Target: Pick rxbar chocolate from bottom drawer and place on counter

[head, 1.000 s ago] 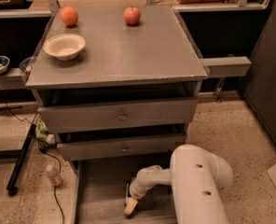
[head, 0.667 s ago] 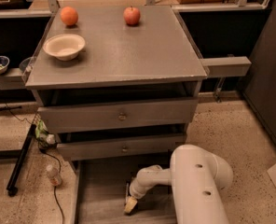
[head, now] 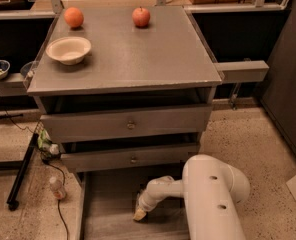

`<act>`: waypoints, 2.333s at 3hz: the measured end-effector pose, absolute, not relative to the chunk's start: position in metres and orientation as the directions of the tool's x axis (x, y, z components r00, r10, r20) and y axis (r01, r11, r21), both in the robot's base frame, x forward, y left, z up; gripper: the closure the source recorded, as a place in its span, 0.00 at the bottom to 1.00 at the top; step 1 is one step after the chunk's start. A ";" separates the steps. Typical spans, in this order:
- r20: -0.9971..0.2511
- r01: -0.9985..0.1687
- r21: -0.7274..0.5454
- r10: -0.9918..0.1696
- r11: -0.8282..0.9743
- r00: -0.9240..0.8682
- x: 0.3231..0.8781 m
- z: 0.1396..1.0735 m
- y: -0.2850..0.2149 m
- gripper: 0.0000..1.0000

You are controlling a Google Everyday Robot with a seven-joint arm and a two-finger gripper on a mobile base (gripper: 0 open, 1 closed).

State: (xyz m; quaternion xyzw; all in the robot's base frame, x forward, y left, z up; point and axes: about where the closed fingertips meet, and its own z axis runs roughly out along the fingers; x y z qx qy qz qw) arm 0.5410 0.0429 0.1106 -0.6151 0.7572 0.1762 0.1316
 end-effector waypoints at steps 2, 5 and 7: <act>-0.416 -0.978 0.105 -0.885 0.181 -0.209 0.541 0.111 0.043 1.00; -0.390 -0.974 0.124 -0.893 0.190 -0.224 0.541 0.137 0.040 1.00; -0.374 -0.976 0.128 -0.903 0.176 -0.212 0.545 0.182 0.037 1.00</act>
Offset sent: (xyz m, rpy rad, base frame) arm 0.0000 0.0000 0.0000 0.0000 0.0000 0.0000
